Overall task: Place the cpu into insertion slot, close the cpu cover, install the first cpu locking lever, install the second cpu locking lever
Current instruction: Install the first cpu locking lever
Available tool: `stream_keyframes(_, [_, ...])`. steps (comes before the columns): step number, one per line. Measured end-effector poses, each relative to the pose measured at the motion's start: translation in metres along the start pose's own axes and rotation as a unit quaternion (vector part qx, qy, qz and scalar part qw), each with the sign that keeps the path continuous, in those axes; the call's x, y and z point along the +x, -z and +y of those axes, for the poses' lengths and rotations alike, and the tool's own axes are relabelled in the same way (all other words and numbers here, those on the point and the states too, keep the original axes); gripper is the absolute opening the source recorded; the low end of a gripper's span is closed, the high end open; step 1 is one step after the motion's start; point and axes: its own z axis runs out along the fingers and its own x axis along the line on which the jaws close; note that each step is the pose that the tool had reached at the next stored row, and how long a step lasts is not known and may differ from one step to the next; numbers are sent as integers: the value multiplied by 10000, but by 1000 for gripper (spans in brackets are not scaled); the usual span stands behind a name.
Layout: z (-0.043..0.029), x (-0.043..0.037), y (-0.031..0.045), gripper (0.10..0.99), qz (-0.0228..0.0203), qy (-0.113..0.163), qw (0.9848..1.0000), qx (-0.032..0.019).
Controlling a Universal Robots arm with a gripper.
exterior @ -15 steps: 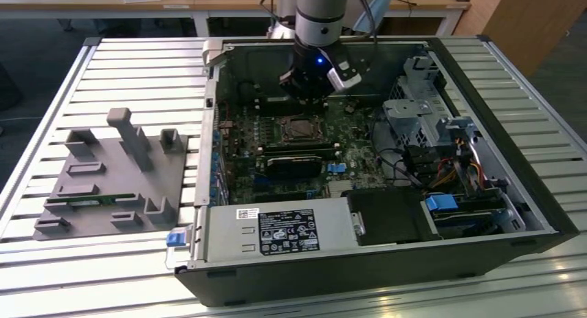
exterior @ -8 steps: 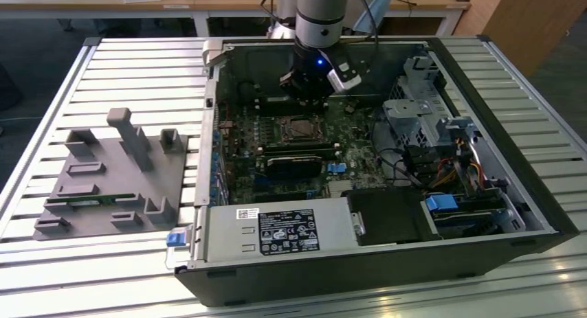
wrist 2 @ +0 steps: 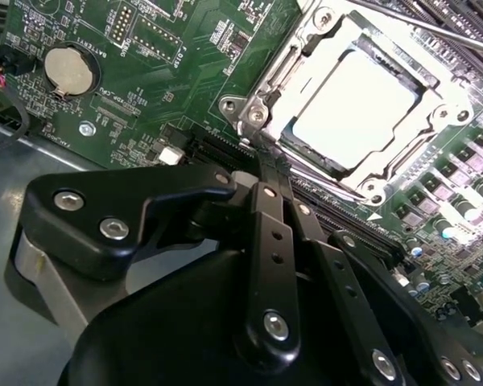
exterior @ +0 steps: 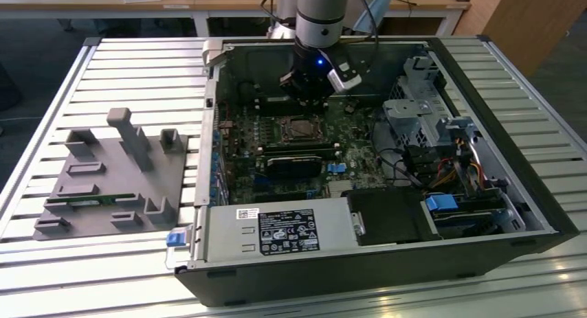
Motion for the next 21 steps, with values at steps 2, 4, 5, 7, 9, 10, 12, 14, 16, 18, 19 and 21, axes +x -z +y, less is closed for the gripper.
stream_keyframes(2, [0,0,4,122,2,0,10000,7])
stream_keyframes(4, [0,1,11,122,1,0,10000,6])
stream_keyframes(5, [1,0,12,122,0,-1,10000,5])
stream_keyframes(7, [1,1,11,122,0,-1,10000,18])
stream_keyframes(9, [2,0,7,122,2,-1,10000,57])
stream_keyframes(10, [2,0,3,122,3,0,10000,75])
stream_keyframes(12, [3,0,-5,122,4,0,9999,108])
stream_keyframes(14, [6,0,-13,122,5,-1,9999,132])
stream_keyframes(16, [9,0,-23,122,5,0,9999,146])
stream_keyframes(18, [16,0,-31,122,5,-1,9999,151])
stream_keyframes(19, [18,0,-35,122,6,-1,9999,154])
stream_keyframes(21, [21,0,-38,122,7,0,9999,155])
